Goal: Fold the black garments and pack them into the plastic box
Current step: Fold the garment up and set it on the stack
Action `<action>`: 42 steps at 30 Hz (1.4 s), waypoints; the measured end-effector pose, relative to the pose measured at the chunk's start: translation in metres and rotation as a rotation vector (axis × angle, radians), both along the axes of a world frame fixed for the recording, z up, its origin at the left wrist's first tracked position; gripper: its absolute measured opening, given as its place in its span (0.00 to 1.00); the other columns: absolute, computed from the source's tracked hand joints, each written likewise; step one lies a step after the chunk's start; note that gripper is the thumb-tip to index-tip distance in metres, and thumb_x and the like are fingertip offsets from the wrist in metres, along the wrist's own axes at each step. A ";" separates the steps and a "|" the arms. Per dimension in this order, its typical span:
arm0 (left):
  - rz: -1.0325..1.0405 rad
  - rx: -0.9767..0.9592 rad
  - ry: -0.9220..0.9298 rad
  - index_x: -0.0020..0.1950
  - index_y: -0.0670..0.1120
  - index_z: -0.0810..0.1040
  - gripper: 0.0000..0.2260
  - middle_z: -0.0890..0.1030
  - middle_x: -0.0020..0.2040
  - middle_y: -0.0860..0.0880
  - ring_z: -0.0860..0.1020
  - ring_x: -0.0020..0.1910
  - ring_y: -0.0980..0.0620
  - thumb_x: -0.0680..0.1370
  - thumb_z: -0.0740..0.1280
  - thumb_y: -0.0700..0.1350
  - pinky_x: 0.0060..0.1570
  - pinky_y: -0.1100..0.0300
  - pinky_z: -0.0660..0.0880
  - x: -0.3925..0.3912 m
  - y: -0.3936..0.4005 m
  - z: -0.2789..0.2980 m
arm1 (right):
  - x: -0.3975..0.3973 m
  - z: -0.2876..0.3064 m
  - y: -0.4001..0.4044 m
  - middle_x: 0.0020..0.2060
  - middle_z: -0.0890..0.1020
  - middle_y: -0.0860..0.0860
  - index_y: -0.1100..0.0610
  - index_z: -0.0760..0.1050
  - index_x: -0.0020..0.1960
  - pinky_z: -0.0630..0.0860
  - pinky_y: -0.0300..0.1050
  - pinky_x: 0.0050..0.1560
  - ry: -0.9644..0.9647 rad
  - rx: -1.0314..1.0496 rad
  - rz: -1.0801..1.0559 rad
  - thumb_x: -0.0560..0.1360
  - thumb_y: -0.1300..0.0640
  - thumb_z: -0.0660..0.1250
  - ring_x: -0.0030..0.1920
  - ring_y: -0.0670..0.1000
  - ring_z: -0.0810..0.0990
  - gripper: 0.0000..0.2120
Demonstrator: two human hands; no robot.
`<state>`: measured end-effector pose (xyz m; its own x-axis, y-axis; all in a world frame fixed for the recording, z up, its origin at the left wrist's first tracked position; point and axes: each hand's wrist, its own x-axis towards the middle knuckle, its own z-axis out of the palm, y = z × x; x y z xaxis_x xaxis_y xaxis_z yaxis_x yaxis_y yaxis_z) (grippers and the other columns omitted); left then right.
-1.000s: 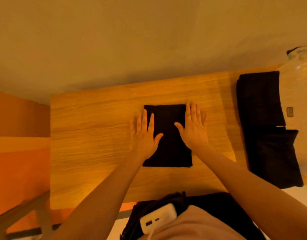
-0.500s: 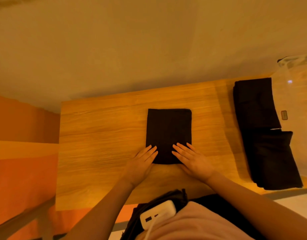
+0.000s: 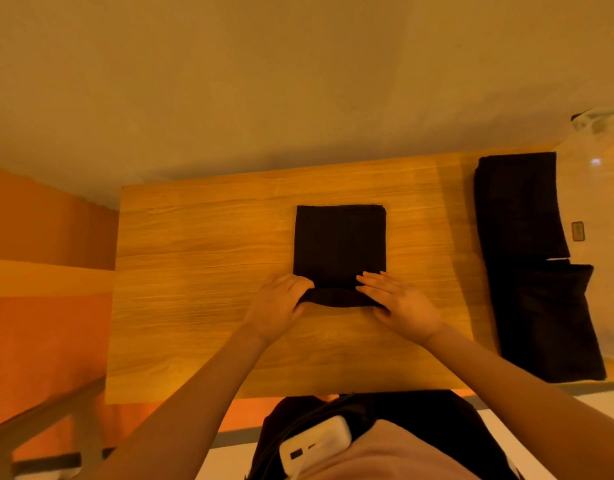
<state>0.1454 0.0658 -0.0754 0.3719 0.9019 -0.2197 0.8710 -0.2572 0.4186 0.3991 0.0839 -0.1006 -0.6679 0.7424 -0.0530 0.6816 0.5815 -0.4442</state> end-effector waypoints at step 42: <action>0.909 -0.032 -0.137 0.57 0.41 0.72 0.16 0.77 0.41 0.46 0.78 0.41 0.46 0.81 0.55 0.52 0.32 0.56 0.67 0.054 0.096 -0.006 | -0.043 0.022 0.115 0.33 0.75 0.53 0.60 0.71 0.50 0.62 0.41 0.24 -0.138 -0.170 -0.967 0.78 0.39 0.53 0.28 0.49 0.70 0.23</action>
